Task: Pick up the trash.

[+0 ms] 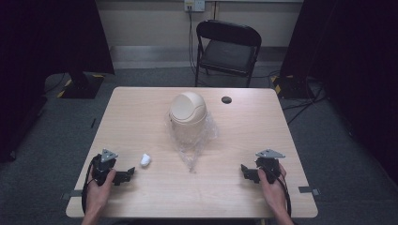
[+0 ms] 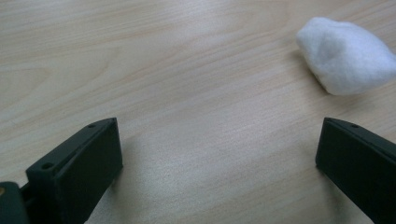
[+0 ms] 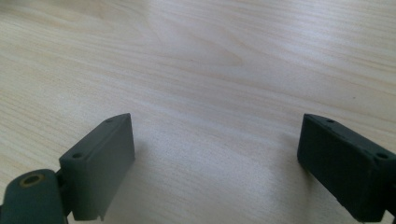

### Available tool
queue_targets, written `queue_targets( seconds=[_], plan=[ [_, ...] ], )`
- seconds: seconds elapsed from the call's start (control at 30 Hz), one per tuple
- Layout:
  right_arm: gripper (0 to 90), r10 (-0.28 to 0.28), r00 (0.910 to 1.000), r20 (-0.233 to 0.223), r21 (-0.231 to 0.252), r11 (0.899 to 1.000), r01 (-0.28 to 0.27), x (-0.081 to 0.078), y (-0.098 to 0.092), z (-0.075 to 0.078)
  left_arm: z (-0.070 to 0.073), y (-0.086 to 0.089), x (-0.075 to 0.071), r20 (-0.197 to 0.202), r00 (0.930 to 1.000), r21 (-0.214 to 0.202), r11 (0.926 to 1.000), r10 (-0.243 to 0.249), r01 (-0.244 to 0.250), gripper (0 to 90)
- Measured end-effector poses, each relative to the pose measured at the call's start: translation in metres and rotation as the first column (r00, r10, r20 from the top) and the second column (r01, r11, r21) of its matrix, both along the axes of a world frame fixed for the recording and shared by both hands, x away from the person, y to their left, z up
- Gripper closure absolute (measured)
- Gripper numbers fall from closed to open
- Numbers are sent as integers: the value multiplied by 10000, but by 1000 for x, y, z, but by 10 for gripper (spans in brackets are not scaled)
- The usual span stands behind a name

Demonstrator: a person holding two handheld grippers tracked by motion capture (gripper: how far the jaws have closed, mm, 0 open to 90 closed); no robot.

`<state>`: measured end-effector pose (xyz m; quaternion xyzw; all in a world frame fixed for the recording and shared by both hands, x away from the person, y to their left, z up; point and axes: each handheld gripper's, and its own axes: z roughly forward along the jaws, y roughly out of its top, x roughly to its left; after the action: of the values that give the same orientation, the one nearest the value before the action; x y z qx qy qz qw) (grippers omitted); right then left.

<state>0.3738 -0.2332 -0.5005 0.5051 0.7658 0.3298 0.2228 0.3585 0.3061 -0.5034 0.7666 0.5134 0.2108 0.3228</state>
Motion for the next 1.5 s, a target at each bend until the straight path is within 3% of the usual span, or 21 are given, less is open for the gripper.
queue_targets(
  seconds=[0.2, 0.3, 0.37, 0.47, 0.53, 0.57, 0.6, 0.73, 1.1, 1.5],
  plan=[
    [101, 0, 10000, -4, 4, 10000, 0, 0, 0, 0, 1, 0, 0, 24, 10000, -17, 10000, 57, -57, 8],
    [101, 3, 10000, -1, 2, 10000, -3, 0, 0, 0, 2, 3, -2, 178, 9995, -22, 9996, 265, -265, 74],
    [101, 7, 10000, 7, -4, 10000, -7, 0, 0, 0, 3, 5, -3, 326, 9982, -214, 9986, 499, -492, 198],
    [101, 14, 10000, 0, -9, 10000, -14, 0, 0, 0, 4, 6, -4, 296, 9991, -150, 9994, 302, -298, 173],
    [102, 15, 10000, 3, -13, 10000, -15, 0, 0, 0, 7, 6, -7, 486, 9985, -407, 9989, 267, -247, 173],
    [101, 14, 10000, 2, -10, 10000, -14, 0, 0, 0, 9, 7, -8, 541, 9983, -322, 9993, 227, -210, 173],
    [101, 14, 10000, 2, -12, 10000, -14, 0, 0, 0, 12, 8, -9, 614, 9980, -604, 9981, 175, -138, 173],
    [101, 14, 10000, -3, -6, 10000, -14, 0, 0, 0, 15, 7, -9, 585, 9983, -860, 9963, -24, 75, 174],
    [101, 12, 10000, 0, -8, 10000, -12, 0, 0, 0, 28, 0, -11, 1070, 9928, -1522, 9859, -534, 694, 197],
    [101, 14, 10000, -2, -5, 10000, -14, 0, 0, 0, 39, -9, -7, 948, 9865, -1913, 9701, -1334, 1495, 212]
  ],
)
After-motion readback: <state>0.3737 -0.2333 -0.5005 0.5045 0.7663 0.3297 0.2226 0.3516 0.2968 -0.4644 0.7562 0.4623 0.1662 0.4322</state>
